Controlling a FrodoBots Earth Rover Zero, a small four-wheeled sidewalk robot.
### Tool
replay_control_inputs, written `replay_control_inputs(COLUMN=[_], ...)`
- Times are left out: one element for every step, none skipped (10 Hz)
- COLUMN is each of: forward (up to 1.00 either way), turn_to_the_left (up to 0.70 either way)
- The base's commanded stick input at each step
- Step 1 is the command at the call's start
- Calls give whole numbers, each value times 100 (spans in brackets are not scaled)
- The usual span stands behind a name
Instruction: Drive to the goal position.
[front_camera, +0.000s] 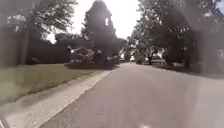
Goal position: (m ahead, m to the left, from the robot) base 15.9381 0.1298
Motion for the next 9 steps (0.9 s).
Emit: replay_control_inputs(forward=[100,100,100,100,100,100,100,100,100], turn_to_the_left=[0,0,0,0,0,0,0,0,0])
